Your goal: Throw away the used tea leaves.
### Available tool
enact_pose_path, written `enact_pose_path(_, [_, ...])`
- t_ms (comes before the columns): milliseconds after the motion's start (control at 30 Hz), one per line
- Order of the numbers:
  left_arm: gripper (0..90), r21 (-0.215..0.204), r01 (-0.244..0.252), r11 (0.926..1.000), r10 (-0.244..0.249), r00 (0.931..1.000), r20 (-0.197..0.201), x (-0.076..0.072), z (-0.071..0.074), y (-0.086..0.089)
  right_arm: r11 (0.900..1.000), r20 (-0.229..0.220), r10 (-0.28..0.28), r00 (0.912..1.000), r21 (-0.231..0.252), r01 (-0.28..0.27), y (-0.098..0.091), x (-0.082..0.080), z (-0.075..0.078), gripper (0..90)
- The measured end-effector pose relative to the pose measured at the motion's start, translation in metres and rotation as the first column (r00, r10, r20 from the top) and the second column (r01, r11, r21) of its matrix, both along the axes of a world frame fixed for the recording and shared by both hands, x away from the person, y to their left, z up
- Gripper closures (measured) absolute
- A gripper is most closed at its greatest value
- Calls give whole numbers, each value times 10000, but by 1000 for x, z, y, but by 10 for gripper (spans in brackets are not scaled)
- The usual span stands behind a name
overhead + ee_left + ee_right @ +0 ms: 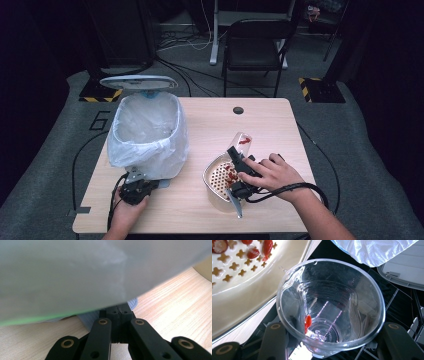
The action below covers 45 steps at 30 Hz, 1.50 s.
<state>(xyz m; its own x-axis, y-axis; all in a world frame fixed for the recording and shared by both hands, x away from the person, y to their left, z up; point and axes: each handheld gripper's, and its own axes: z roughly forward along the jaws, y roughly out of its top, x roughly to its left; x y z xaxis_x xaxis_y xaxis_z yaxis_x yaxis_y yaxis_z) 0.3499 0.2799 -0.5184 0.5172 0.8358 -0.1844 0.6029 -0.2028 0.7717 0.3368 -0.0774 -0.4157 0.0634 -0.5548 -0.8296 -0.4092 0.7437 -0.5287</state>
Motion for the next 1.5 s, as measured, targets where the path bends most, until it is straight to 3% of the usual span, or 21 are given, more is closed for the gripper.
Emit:
enact_pose_path(33, [900, 0, -3, 10000, 3, 10000, 2, 0, 0, 0, 9994, -385, 40, 9992, 353, -26, -1, 1, -4, 460])
enact_pose_path(67, [900, 9, 2, 10000, -2, 10000, 2, 0, 0, 0, 9998, -253, -122, 9996, -189, 117, 0, -1, -2, 460])
enact_pose_path(100, [900, 14, 4, 10000, -4, 10000, 2, 0, 0, 0, 9998, -319, -7, 9995, 218, 13, -1, -1, -4, 461])
enact_pose_path(133, [900, 15, 0, 10000, 0, 10000, 8, 0, 0, 0, 9996, -171, -139, 9998, -241, 135, 0, -2, -1, 460])
enact_pose_path(333, [900, 2, -3, 10000, 3, 10000, 3, 0, 0, 0, 9995, -222, -162, 9996, -284, 156, 0, -2, -3, 460])
enact_pose_path(367, [900, 4, 1, 10000, -1, 10000, 0, 0, 0, 0, 9966, 72, 53, 10000, -820, -47, 2, -1, 0, 460])
enact_pose_path(400, [900, 5, 1, 10000, -1, 10000, 3, 0, 0, 0, 9994, -225, 29, 9997, -336, -36, 1, -1, -3, 460])
enact_pose_path(433, [900, 7, 5, 10000, -5, 10000, 3, 0, 0, 0, 9982, 55, 10, 10000, -593, -7, 1, -2, -1, 460])
enact_pose_path(633, [900, 1, -1, 10000, 1, 10000, 2, 0, 0, 0, 9982, -145, -67, 9999, -594, 58, 1, -2, 0, 460])
enact_pose_path(667, [900, 6, 0, 10000, 0, 10000, 4, 0, 0, 0, 9999, -252, -50, 9997, -133, 46, 0, -2, -3, 460])
enact_pose_path(733, [900, 3, -3, 10000, 3, 10000, 3, 0, 0, 0, 9986, -81, -45, 10000, -531, 41, 1, -2, 2, 460])
enact_pose_path(1000, [900, -134, -161, 9998, 162, 9999, 25, 0, 0, -1, 9989, -130, -7, 9999, -477, 1, 0, -2, 4, 459])
enact_pose_path(1167, [900, -68, -105, 9999, 105, 9999, 14, 0, 0, -1, 10000, -992, 74, 9950, 55, -69, 3, 3, 18, 459])
enact_pose_path(1200, [900, -4, -5, 10000, 5, 10000, 4, 0, 0, 0, 9968, -1038, 165, 9945, 797, -82, 2, 3, 21, 458])
enact_pose_path(1233, [900, 3, 1, 10000, -1, 10000, 4, 0, 0, 0, 9845, -1750, 122, 9845, 1745, 188, 1, 5, 23, 458])
enact_pose_path(1267, [900, 9, 26, 10000, -26, 10000, -29, 0, 0, 0, 9741, -2077, 172, 9780, 2241, 305, -1, 7, 27, 458])
enact_pose_path(1300, [900, 2, 22, 10000, -22, 10000, -25, 0, 0, 0, 9562, -2668, 93, 9637, 2844, 696, -2, 8, 32, 457])
enact_pose_path(1367, [900, -9, -1, 10000, 1, 10000, 0, 0, 0, 0, 9365, -3537, 125, 9353, 3320, 1130, -3, 13, 40, 457])
enact_pose_path(1400, [900, -5, -1, 10000, 1, 10000, -5, 0, 0, 0, 9191, -3990, 158, 9168, 3669, 1438, -4, 16, 45, 457])
enact_pose_path(1467, [900, -55, -91, 9999, 91, 10000, -3, 0, 0, 0, 8522, -5321, 326, 8460, 4571, 2547, -9, 27, 55, 458])
enact_pose_path(1500, [900, -17, -53, 10000, 53, 10000, -9, 0, 0, 0, 8171, -5914, 520, 8047, 4885, 3062, -11, 32, 59, 458])
